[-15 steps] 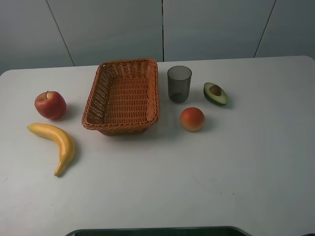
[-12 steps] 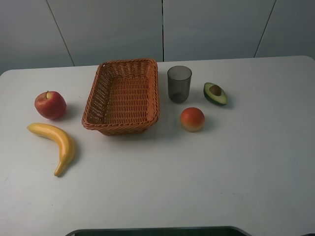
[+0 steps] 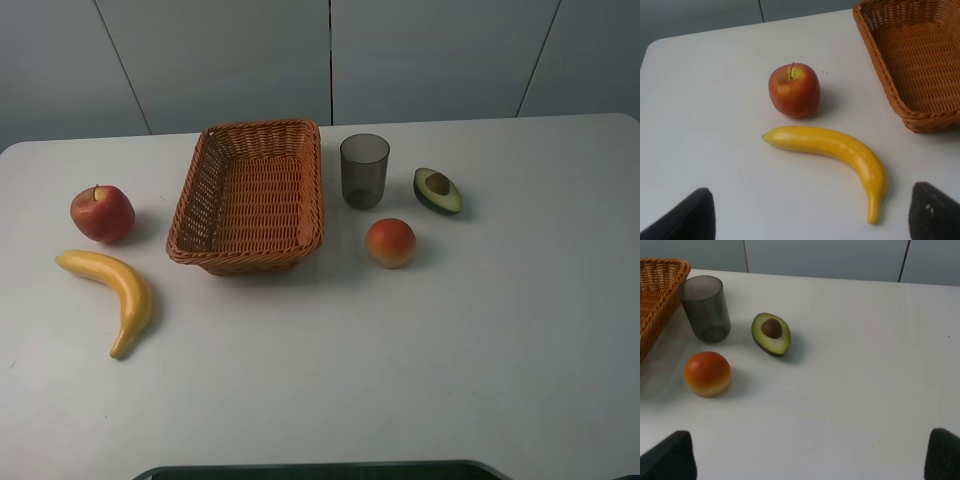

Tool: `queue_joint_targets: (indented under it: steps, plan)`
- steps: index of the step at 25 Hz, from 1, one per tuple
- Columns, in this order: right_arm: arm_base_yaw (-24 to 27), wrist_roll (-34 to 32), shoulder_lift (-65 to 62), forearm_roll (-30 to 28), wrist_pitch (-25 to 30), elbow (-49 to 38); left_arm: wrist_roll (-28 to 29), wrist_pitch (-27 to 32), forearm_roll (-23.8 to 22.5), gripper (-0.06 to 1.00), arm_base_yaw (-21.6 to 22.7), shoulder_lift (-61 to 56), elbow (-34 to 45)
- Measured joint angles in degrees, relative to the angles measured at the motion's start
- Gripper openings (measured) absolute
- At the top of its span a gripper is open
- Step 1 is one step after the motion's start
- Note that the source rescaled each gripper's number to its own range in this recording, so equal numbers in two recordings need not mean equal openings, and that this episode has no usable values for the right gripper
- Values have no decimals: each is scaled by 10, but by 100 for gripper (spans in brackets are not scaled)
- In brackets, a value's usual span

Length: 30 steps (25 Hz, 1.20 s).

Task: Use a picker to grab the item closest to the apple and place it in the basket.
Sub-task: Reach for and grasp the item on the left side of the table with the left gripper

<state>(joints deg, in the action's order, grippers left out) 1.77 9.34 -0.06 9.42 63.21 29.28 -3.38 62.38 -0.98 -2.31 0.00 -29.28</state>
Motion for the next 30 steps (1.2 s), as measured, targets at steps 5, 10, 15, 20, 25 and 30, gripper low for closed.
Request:
queue_joint_targets:
  steps: [5,10,15,20,25,30]
  plan:
    - [0,0,0,0,0,0,0,0,0,99,0,0,0]
    - [0,0,0,0,0,0,0,0,0,99,0,0,0]
    - [0,0,0,0,0,0,0,0,0,99,0,0,0]
    - [0,0,0,0,0,0,0,0,0,99,0,0,0]
    - [0,0,0,0,0,0,0,0,0,99,0,0,0]
    - [0,0,0,0,0,0,0,-2,0,99,0,0,-1]
